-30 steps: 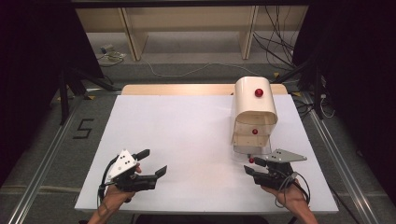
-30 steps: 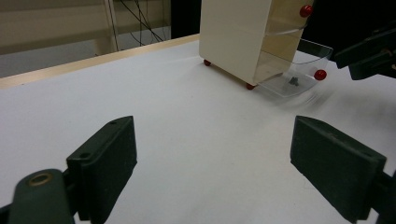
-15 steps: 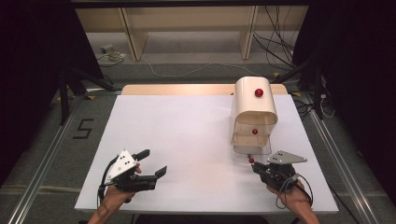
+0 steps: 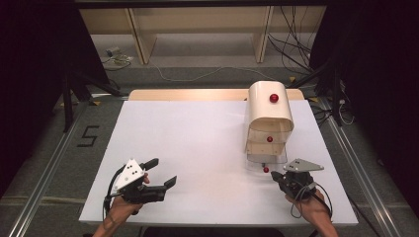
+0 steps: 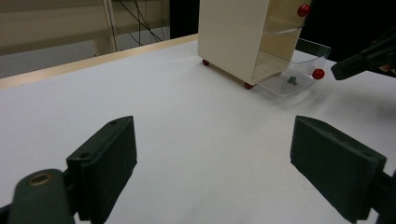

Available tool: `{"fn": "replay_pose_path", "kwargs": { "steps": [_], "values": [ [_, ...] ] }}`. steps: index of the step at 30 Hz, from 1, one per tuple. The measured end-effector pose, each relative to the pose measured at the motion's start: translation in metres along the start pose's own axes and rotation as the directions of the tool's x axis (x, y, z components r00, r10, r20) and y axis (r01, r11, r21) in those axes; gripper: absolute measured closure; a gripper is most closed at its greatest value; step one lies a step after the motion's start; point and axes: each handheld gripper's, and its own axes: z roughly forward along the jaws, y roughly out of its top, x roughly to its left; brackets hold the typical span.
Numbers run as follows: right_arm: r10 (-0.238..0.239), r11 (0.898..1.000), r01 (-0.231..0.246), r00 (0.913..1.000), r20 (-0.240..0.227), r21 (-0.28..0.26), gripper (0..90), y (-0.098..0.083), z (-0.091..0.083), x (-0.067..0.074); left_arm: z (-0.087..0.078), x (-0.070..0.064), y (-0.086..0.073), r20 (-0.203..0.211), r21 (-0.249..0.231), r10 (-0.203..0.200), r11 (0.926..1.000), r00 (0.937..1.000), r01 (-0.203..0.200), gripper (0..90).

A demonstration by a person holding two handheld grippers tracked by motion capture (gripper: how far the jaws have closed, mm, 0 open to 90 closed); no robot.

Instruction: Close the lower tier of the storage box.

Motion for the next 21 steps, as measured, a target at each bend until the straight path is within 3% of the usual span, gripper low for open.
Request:
{"fn": "replay_pose_path", "kwargs": {
  "steps": [5, 21],
  "values": [
    [0.000, 1.000, 0.000, 0.9997, 0.023, 0.003, 90.0, 0.0002, 0.0027, -0.0011, 0.0000, -0.0002, 0.0000, -0.001, 0.000, 0.000, 1.0000, 1.0000, 0.000, 14.3],
    [0.011, 1.000, -0.012, 0.9993, 0.036, 0.008, 90.0, 0.0020, 0.0083, -0.0042, -0.0003, -0.0003, 0.0000, -0.001, 0.001, 0.002, 1.0000, 1.0000, -0.002, 14.3]
  ]
}}
